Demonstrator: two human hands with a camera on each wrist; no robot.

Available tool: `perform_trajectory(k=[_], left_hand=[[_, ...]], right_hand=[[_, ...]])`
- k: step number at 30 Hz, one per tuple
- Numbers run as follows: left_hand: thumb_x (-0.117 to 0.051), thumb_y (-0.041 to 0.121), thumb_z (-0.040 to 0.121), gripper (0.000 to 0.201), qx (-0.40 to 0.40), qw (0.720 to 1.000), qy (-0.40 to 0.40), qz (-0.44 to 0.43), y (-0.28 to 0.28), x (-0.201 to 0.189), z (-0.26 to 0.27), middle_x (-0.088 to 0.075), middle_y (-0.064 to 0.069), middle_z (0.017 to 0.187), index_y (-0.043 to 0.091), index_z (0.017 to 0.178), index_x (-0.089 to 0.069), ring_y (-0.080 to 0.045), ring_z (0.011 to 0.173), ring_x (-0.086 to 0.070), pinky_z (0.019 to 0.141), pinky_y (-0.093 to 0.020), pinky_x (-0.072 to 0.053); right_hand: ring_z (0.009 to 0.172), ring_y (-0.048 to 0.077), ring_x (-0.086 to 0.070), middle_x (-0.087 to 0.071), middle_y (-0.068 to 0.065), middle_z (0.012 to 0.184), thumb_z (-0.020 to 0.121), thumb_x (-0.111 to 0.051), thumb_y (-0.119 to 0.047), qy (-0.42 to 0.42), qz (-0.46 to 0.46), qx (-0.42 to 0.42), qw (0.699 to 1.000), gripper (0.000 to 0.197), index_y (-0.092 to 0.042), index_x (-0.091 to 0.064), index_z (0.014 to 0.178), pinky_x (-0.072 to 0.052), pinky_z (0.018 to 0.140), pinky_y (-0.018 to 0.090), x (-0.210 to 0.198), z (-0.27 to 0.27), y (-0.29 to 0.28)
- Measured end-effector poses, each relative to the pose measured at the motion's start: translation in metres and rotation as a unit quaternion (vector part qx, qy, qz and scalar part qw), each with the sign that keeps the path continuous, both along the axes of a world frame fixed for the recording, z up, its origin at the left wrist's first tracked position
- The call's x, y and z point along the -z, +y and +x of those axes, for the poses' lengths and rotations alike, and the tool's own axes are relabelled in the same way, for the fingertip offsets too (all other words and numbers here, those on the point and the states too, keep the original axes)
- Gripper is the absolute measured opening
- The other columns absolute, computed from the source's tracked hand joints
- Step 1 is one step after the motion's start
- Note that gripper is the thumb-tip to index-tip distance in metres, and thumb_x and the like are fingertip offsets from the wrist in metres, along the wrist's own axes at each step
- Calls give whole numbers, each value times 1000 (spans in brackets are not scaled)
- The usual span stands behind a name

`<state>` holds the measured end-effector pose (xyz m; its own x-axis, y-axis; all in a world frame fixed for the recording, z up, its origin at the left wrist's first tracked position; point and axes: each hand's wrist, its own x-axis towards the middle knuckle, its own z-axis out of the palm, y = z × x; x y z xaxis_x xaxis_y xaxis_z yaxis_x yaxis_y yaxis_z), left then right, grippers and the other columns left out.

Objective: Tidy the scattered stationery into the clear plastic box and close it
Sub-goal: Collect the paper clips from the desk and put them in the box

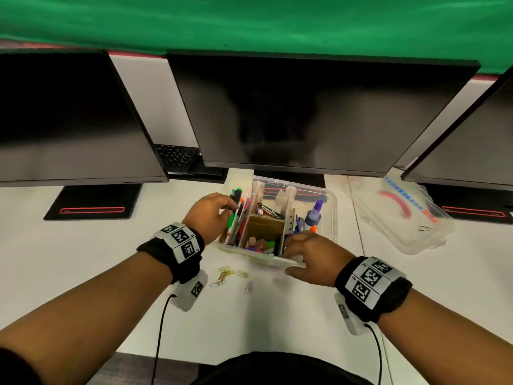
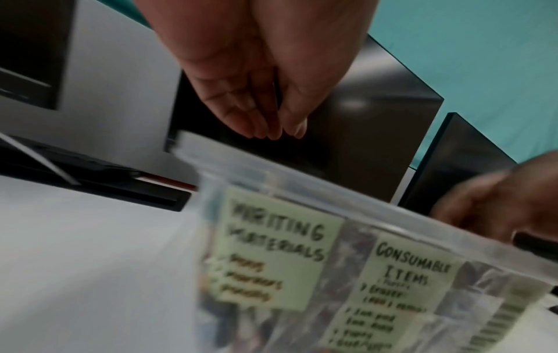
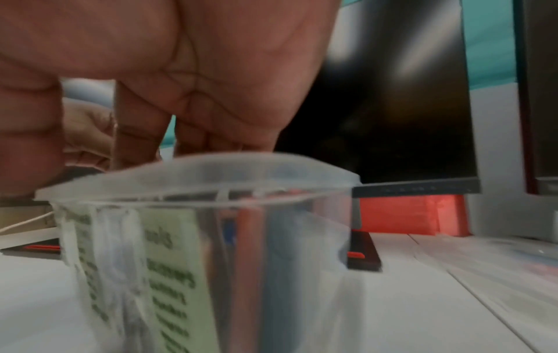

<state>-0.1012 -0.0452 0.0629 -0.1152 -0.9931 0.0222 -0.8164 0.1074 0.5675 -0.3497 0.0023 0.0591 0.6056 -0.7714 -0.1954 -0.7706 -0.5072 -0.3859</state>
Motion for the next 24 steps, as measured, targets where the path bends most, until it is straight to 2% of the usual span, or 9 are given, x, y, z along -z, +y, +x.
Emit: perform_trajectory(k=[2, 5, 7, 9, 12, 15, 19, 22, 24], left_hand=[[-52, 8, 91, 22, -14, 1000, -9, -4, 10, 4, 20, -64, -4, 109, 14, 105, -68, -15, 91, -55, 82, -20, -40], [-52, 8, 91, 20, -31, 999, -12, -22, 26, 15, 43, -63, -1, 98, 14, 100, -68, -10, 81, -51, 75, -18, -38], [-54, 5, 88, 17, -35, 999, -3, -30, 38, 25, 53, -61, 1, 89, 13, 94, -68, -10, 75, -51, 68, -13, -36], [-57, 3, 83, 16, -37, 999, 4, -31, 50, 36, 61, -58, 5, 83, 12, 90, -69, -9, 69, -50, 64, -6, -33], [-57, 6, 82, 16, -18, 1000, -13, -2, 63, 53, 65, -56, 8, 82, 14, 90, -68, -8, 67, -49, 63, -10, -35], [-55, 17, 87, 20, 56, 990, -75, 103, 66, 69, 63, -55, 4, 93, 17, 105, -65, -14, 84, -56, 76, -19, -40], [-59, 29, 87, 50, 137, 952, -163, 218, 59, 94, 47, -48, -5, 134, 18, 133, -45, -22, 124, -46, 107, -31, -35], [-62, 26, 87, 72, 184, 933, -204, 231, 57, 105, 29, -25, -9, 153, 12, 147, -23, -25, 141, -26, 117, -30, -20], [-56, 23, 92, 73, 217, 921, -238, 218, 58, 109, 22, -11, -7, 159, 11, 150, -13, -23, 147, -10, 119, -29, -9]], right_hand=[[95, 21, -60, -66, 2, 102, 83, -63, -34, -37, -76, -17, 996, 23, -18, -71, 97, -52, 83, 34, 0, 14, 3], [83, 20, -63, -68, 1, 89, 82, -63, -28, -74, -132, -56, 987, 14, -17, -70, 87, -51, 72, 29, 3, 41, 19], [89, 23, -62, -67, 4, 96, 86, -56, -26, -59, -77, -94, 991, 18, -15, -68, 93, -53, 76, 33, 15, 58, 32], [101, 26, -57, -62, 7, 111, 90, -49, -23, 22, 10, -129, 991, 24, -14, -65, 106, -49, 87, 37, 37, 71, 40], [119, 30, -48, -50, 11, 132, 92, -43, -15, 106, 74, -149, 980, 34, -10, -56, 123, -42, 99, 41, 77, 78, 43], [135, 29, -34, -29, 9, 151, 93, -41, -9, 110, 78, -92, 987, 45, -10, -41, 139, -36, 109, 38, 99, 82, 34], [146, 28, -13, -8, 14, 159, 96, -38, -11, 146, 46, -72, 986, 58, -4, -14, 149, -15, 120, 36, 118, 99, 17], [146, 32, -12, -11, 20, 157, 98, -36, -13, 160, 25, -78, 984, 56, 2, -15, 147, -8, 120, 38, 122, 108, 18], [142, 36, -23, -23, 23, 153, 97, -39, -11, 125, -2, -75, 989, 51, 4, -27, 144, -16, 119, 38, 121, 107, 22]])
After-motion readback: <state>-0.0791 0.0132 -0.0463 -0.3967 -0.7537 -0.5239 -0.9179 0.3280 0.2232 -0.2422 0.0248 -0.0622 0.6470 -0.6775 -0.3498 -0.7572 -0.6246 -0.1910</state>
